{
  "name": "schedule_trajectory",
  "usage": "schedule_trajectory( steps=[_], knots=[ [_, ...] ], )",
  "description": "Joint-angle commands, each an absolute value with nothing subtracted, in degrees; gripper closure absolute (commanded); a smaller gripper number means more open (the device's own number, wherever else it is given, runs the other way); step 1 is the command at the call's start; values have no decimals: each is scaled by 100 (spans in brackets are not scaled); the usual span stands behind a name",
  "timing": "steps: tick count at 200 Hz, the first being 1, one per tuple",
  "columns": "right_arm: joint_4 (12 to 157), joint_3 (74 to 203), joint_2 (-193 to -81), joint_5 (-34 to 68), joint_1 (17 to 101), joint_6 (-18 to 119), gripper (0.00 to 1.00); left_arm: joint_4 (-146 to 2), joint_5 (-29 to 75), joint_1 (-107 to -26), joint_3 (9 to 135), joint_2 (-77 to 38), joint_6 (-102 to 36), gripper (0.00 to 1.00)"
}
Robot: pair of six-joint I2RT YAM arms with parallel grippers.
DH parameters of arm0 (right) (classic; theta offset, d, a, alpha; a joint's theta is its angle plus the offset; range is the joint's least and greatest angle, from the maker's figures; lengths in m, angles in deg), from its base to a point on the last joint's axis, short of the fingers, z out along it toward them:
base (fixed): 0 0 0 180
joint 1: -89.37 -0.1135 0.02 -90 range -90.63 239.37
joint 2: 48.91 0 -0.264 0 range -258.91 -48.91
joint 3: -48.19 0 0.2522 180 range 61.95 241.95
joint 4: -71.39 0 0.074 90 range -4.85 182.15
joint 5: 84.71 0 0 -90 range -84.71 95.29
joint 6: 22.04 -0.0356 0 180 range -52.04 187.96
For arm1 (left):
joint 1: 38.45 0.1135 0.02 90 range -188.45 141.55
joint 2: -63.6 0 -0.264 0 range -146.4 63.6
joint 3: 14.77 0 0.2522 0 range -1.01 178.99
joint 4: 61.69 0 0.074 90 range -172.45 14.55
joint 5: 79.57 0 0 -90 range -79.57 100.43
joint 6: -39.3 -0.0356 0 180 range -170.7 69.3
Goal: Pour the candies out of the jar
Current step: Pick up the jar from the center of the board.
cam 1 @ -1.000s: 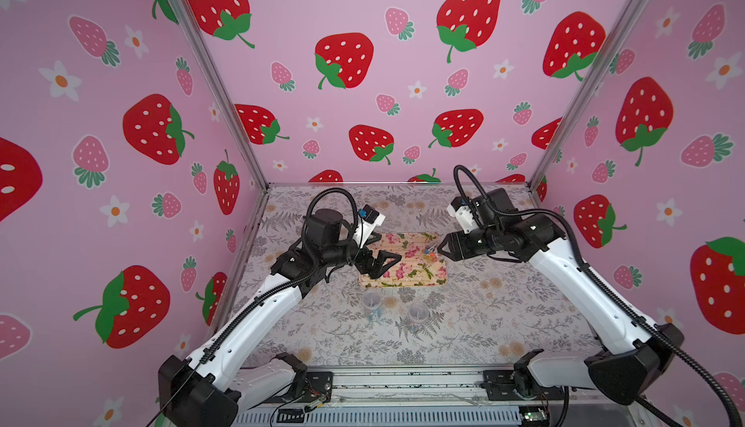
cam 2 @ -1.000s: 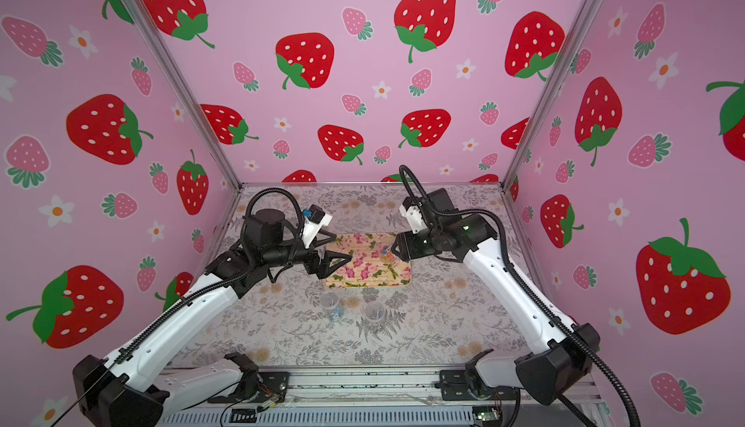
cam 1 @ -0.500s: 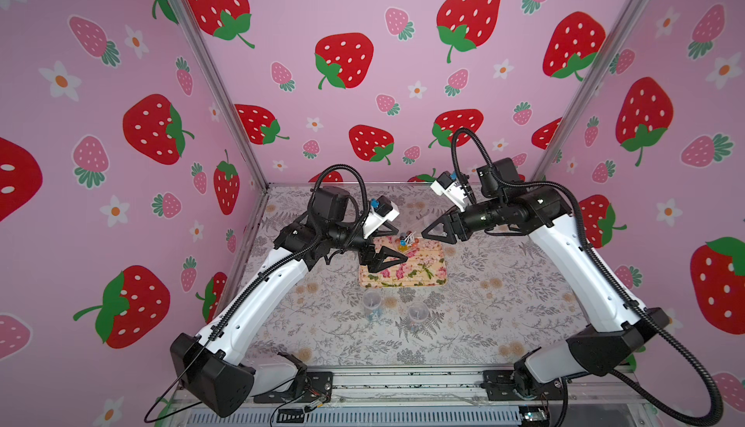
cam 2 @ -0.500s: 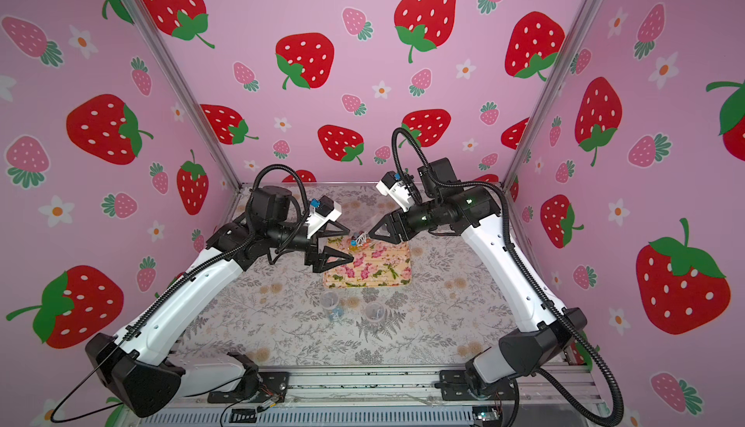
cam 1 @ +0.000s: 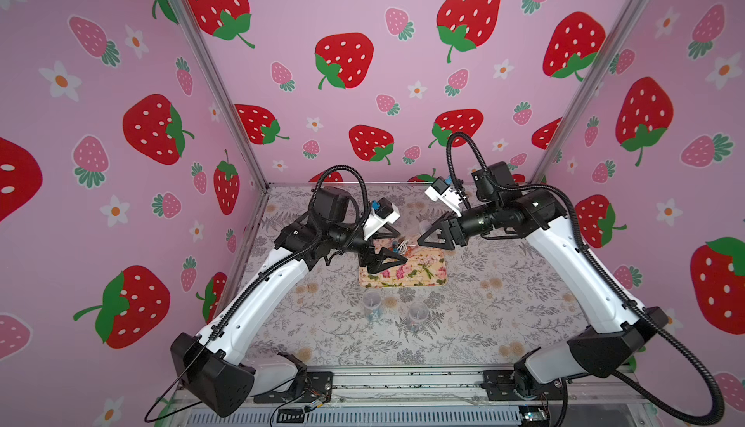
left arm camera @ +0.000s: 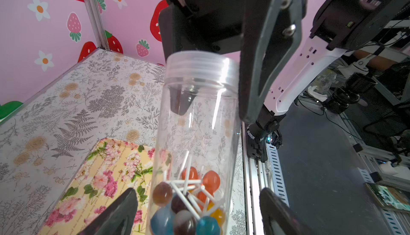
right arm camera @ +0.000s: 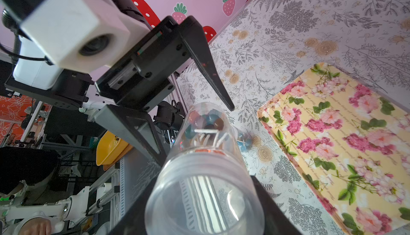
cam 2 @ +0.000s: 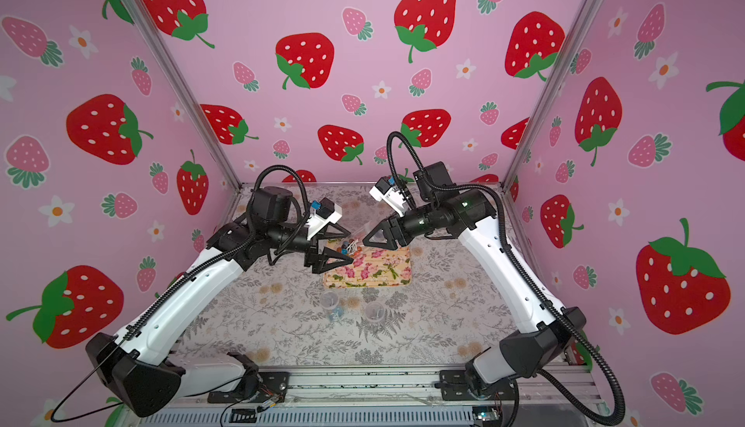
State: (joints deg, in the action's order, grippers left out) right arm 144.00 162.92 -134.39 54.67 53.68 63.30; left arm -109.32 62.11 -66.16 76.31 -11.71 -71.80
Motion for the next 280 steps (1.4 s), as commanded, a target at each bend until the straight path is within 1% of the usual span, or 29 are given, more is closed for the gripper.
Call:
schedule_trajectory(
  steps=[1,69,104,124,137,157,167,176,181,194,199,206,230,241,266,280],
  knots=[
    [14237,16358,-13276,5780,5316,6462,57,-11072,6450,-6662,7743,-1280,-7294,15],
    [14474,16582,-13474,5697,5123,6603,57,-10733,6449,-6880,7618,-1293,-7218,28],
    [14536,16678,-13504,5657,5105,6636,57,-10569,6382,-6982,7490,-1287,-7190,41],
    [14579,16706,-13500,5612,5103,6638,58,-10385,6145,-7052,7388,-1209,-7063,49],
    [14580,16706,-13505,5552,5103,6625,57,-10046,6108,-7087,7228,-1128,-6865,55],
    [14503,16715,-13496,5536,5103,6582,56,-9424,6015,-7122,6894,-975,-6524,60],
    [14442,16715,-13472,5552,5103,6589,49,-9151,5836,-7141,6724,-908,-6349,61],
    [14371,16745,-13437,5450,5105,6594,30,-8871,5613,-7159,6560,-849,-6103,61],
    [14313,16758,-13420,5369,5117,6582,23,-8690,5517,-7159,6466,-799,-5939,62],
    [14019,16756,-13353,5209,5163,6436,12,-8051,5352,-7178,6148,-692,-5460,63],
    [13815,16697,-13303,5143,5175,6313,6,-7800,5293,-7197,6001,-654,-5304,63],
    [13439,16548,-13205,5022,5197,6103,0,-7437,5137,-7240,5805,-592,-5104,63],
    [11573,15580,-12675,4493,5227,5129,1,-6637,4320,-7500,5303,-405,-4873,62],
    [10983,15204,-12471,4167,5248,4820,1,-6425,4047,-7585,5158,-373,-4814,61],
    [10853,15021,-12303,2887,5267,4480,0,-5910,3571,-7717,4926,-345,-4549,61],
    [10755,14948,-12298,2728,5264,4312,0,-5738,3344,-7823,4881,-368,-4538,62]
  ],
)
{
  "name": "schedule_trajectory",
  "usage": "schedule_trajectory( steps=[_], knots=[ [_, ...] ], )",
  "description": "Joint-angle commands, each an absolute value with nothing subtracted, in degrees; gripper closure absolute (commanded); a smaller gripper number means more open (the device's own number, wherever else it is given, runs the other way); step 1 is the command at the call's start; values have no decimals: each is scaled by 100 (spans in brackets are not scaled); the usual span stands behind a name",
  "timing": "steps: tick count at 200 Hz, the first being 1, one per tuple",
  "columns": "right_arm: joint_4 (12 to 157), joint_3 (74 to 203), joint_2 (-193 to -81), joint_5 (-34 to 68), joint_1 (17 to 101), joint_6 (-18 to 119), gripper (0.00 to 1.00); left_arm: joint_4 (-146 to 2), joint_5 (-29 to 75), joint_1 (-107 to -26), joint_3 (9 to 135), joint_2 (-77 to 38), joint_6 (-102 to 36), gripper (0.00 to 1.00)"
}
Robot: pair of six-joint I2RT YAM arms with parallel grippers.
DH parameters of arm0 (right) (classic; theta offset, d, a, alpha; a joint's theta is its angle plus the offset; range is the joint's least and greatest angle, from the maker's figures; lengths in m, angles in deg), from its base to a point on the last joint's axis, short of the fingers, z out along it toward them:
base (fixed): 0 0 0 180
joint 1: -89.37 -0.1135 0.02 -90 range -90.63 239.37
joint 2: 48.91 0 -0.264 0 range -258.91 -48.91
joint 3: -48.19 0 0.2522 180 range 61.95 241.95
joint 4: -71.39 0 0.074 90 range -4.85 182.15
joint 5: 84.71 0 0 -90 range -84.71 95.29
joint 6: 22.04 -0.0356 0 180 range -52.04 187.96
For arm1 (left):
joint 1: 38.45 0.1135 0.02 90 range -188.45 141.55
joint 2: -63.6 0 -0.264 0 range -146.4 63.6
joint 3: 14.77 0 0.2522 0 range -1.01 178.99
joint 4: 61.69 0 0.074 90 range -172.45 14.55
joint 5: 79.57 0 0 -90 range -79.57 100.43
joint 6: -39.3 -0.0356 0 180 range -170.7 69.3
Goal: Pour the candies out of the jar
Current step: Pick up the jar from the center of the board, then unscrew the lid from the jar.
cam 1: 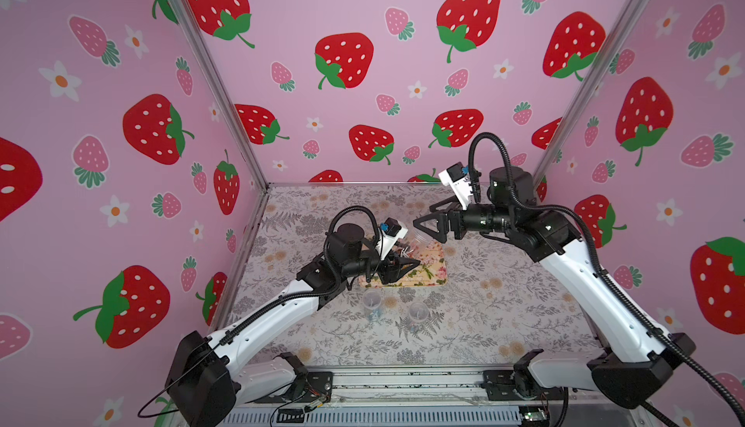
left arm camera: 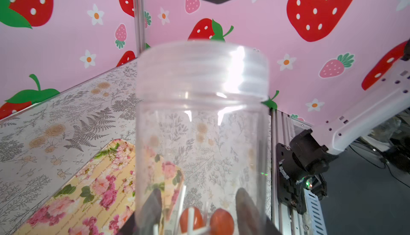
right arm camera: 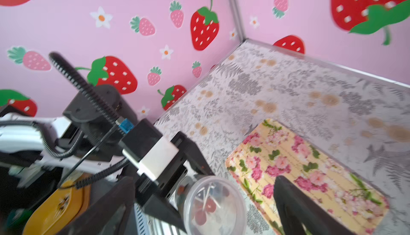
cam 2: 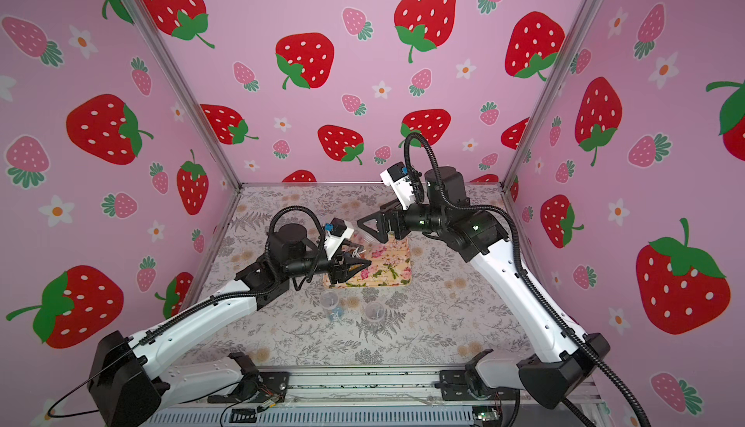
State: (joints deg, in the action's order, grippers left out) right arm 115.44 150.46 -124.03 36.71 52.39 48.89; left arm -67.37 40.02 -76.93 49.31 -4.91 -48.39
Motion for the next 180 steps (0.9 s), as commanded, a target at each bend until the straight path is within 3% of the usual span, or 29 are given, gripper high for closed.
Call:
schedule_trajectory(
  steps=[1,86,180],
  knots=[
    [10743,14944,-12300,2727,5264,4297,0,-5732,3327,-7829,4877,-370,-4541,62],
    [10444,14527,-12361,3361,5270,3810,6,-5260,2456,-8156,4865,-513,-4558,63],
    [10331,14564,-12589,3889,5271,3857,15,-5172,2388,-8156,4899,-573,-4499,63]
  ],
)
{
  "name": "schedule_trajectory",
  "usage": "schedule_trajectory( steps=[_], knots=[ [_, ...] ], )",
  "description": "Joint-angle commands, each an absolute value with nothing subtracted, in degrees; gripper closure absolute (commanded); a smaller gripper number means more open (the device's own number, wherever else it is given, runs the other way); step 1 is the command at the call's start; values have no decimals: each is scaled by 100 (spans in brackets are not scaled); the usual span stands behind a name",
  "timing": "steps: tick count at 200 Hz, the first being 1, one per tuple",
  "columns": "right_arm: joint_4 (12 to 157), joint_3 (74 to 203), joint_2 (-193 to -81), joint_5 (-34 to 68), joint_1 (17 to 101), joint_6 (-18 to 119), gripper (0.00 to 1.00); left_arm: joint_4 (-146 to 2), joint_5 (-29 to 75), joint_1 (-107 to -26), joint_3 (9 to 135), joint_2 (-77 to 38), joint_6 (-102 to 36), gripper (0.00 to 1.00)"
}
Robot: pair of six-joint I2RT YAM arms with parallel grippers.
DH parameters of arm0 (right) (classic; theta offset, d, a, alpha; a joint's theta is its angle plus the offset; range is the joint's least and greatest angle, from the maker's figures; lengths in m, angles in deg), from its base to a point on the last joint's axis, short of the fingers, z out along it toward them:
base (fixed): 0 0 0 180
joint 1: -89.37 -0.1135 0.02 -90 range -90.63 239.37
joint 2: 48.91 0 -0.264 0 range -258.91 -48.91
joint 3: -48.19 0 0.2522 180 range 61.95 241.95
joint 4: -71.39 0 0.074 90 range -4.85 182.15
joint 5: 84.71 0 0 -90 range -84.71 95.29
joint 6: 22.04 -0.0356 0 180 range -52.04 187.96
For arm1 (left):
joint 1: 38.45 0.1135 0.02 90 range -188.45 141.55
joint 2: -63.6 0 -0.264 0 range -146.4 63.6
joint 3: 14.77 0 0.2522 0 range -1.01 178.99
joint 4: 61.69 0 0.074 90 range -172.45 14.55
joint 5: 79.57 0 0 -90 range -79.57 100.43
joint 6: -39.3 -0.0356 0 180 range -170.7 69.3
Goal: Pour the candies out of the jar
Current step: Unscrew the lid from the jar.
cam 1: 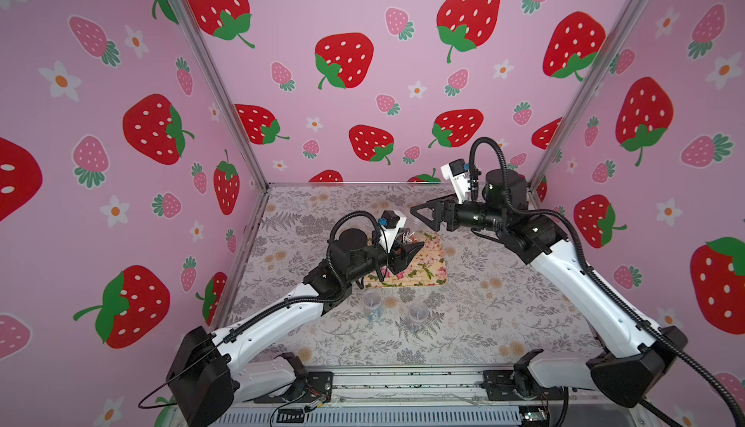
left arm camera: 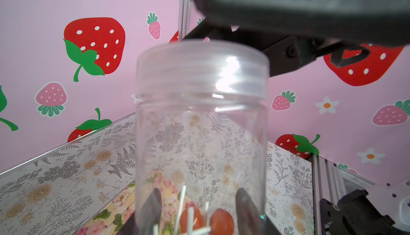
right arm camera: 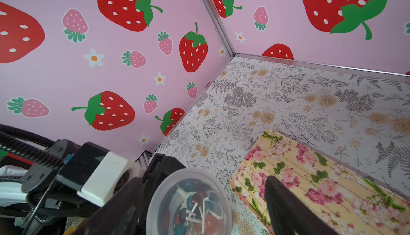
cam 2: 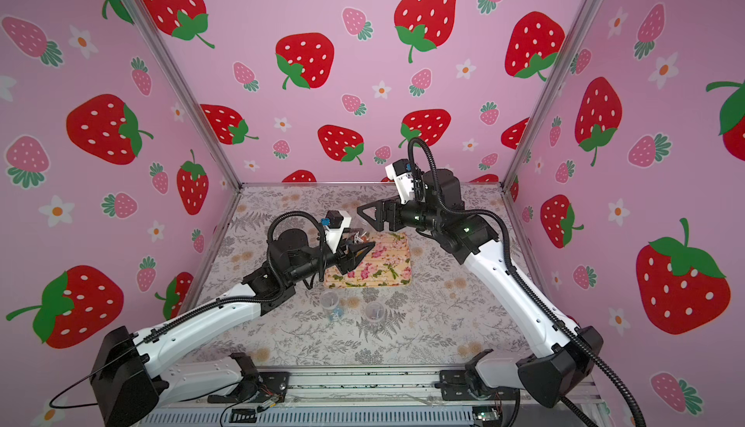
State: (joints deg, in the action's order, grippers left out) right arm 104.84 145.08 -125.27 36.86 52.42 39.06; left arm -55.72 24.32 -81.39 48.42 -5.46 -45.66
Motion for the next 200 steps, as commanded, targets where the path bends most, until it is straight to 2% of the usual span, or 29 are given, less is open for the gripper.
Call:
schedule_trajectory(
  steps=[1,42,79,103,146,200],
  knots=[
    [10328,14563,-12590,3892,5267,3859,15,-5167,2388,-8163,4899,-574,-4499,63],
    [10335,14587,-12643,3966,5261,3891,17,-5137,2474,-8161,4943,-618,-4455,63],
    [10372,14606,-12643,3964,5252,3984,35,-5084,2522,-8160,4975,-641,-4429,63],
    [10388,14614,-12617,3983,5237,4068,42,-5150,2615,-8158,5041,-640,-4366,63],
    [10557,15171,-12834,4536,5295,4555,47,-5809,3463,-8159,5453,-672,-4310,63],
    [10267,15549,-13077,5870,5475,5263,47,-5982,4352,-8100,5533,-393,-4093,63]
  ],
)
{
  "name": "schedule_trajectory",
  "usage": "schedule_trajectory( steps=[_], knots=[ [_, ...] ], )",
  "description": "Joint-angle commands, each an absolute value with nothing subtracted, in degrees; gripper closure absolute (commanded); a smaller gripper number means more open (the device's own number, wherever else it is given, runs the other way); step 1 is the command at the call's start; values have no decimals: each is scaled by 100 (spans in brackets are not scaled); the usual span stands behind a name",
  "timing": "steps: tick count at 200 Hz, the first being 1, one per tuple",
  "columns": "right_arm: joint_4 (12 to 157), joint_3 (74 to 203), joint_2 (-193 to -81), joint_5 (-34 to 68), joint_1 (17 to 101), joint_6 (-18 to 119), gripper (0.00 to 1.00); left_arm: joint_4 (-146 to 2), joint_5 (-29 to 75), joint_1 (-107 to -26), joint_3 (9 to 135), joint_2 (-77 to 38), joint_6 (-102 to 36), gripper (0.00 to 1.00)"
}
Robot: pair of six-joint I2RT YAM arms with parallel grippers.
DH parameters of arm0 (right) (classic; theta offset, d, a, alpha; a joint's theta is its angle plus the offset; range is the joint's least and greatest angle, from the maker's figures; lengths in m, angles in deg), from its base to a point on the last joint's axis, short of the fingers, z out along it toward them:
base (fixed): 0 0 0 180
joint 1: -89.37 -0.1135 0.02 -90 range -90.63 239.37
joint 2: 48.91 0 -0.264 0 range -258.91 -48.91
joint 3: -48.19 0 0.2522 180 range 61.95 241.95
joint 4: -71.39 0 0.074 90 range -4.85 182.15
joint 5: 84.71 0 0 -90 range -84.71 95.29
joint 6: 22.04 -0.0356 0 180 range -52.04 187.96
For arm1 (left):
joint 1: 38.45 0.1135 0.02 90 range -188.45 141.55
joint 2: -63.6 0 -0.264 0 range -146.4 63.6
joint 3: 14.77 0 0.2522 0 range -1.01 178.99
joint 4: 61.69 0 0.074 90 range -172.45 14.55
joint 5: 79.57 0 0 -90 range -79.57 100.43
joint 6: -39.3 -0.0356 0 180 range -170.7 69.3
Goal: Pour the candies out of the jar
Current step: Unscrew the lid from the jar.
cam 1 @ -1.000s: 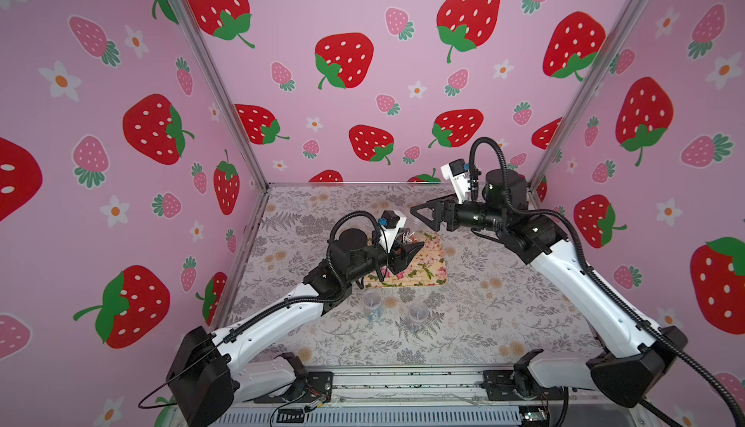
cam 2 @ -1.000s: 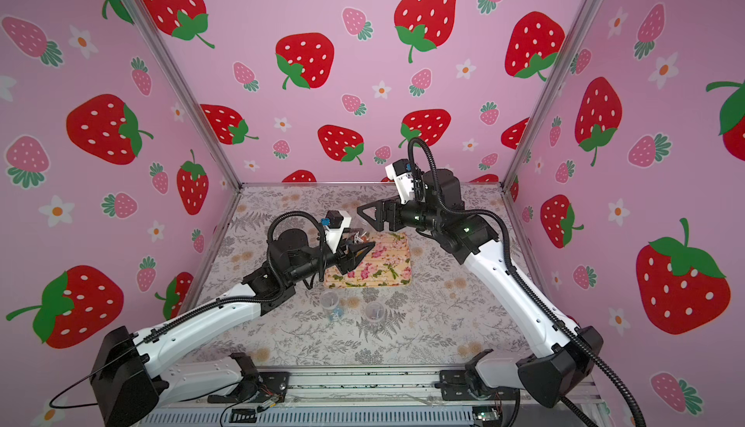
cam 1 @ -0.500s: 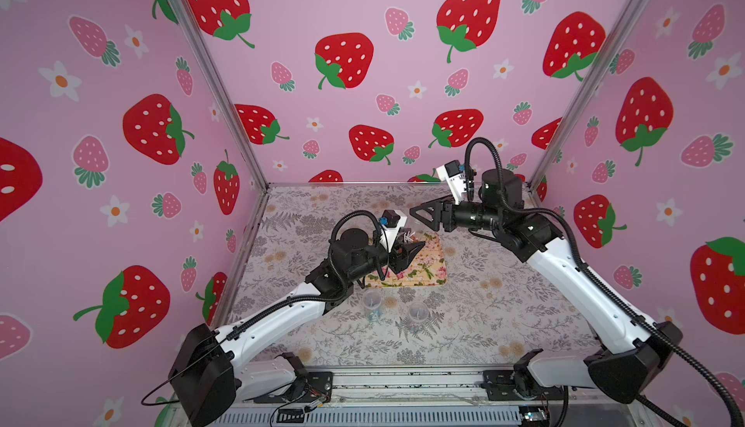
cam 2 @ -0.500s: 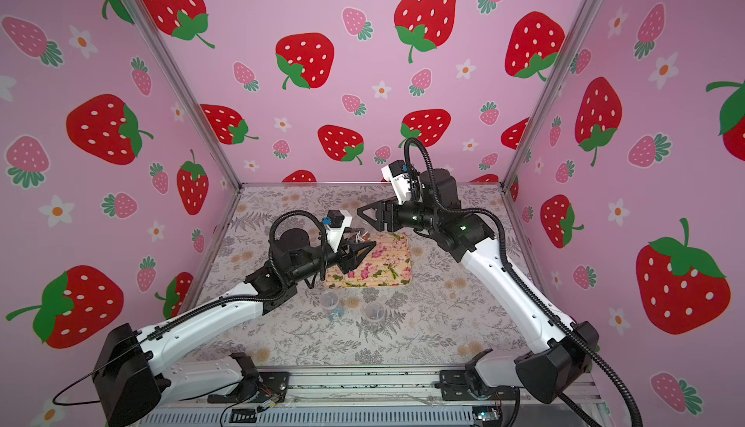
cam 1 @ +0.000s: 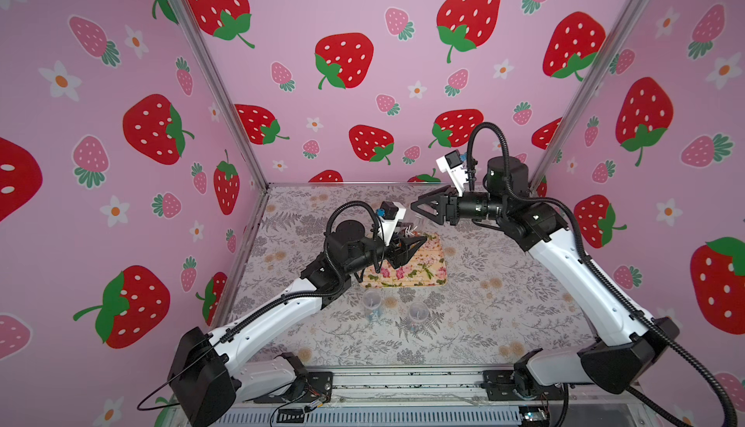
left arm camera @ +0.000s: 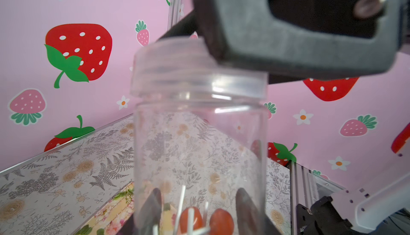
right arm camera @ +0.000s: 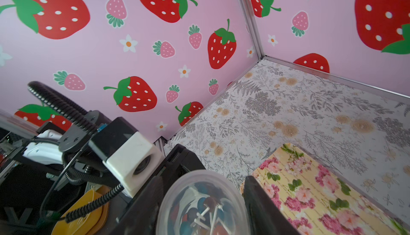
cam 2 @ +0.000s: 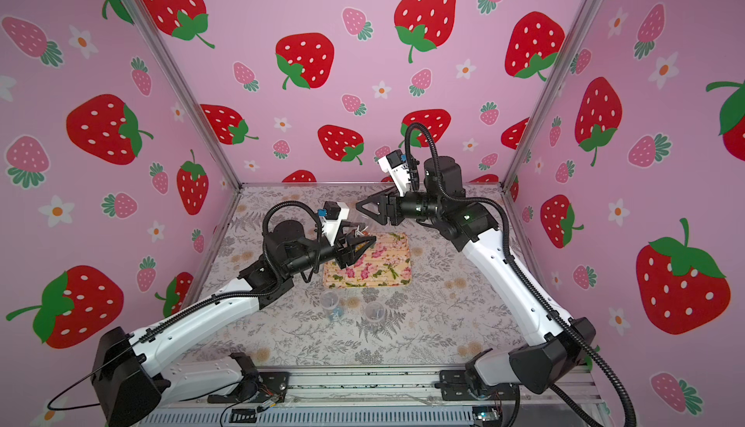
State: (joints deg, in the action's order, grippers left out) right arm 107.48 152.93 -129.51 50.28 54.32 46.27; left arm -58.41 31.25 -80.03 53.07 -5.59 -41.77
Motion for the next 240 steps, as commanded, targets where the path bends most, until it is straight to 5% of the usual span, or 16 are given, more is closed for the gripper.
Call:
schedule_trajectory(
  steps=[1,68,140,158,175,240],
  knots=[
    [10266,15552,-13080,5902,5479,5287,47,-5977,4372,-8099,5533,-392,-4085,63],
    [10011,15798,-13237,7454,5588,6260,53,-5462,5710,-7936,5619,-425,-3340,63],
    [10194,15801,-13267,7349,5610,6254,49,-5233,4981,-7937,5269,-233,-3521,62],
    [10181,15776,-13259,7237,5606,6118,21,-5207,4871,-7938,5213,-223,-3577,62],
    [10136,15792,-13255,7130,5608,5853,6,-5240,4588,-7942,5143,-215,-3703,62],
    [11359,16208,-12849,4408,5538,4849,0,-5051,3297,-7980,4865,-305,-4124,62]
  ],
)
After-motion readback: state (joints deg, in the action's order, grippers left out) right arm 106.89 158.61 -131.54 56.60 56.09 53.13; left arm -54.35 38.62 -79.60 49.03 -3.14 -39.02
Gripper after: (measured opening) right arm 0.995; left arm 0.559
